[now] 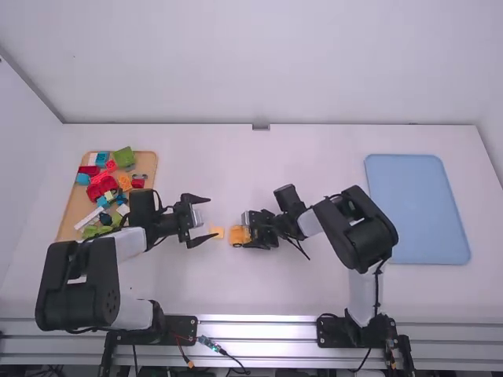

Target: Assemble lego blocks to make yellow taxi

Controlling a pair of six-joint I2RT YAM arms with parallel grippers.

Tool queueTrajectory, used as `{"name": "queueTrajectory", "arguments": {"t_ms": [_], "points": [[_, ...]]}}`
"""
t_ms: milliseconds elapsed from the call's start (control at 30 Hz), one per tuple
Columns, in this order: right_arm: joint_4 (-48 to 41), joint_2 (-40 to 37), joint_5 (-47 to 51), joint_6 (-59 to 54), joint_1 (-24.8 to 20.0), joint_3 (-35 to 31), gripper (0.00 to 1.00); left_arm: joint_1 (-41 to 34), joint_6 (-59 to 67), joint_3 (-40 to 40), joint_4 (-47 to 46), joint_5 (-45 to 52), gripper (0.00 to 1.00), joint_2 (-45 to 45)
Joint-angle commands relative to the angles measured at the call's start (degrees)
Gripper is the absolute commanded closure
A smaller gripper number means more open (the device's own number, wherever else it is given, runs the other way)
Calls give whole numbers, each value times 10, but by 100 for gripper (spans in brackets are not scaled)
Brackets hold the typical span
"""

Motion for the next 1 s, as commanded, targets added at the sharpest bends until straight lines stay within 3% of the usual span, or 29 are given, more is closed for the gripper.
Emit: {"name": "queueTrajectory", "arguments": {"t_ms": [0, 433, 833, 933, 967], "points": [[-11, 9, 42, 29, -19, -5, 48, 2, -2, 7, -4, 17, 1, -1], [-22, 9, 46, 30, -54, -19, 43, 1, 15, 6, -75, 7, 1, 0], [-213, 8, 73, -79, -55, 42, 43, -40, 43, -2, -93, -44, 1, 0], [-222, 8, 73, -90, -55, 44, 29, -47, 45, -3, -92, -45, 1, 0], [-222, 8, 73, -89, -57, 45, 4, -47, 45, -3, -91, -43, 1, 0]]}}
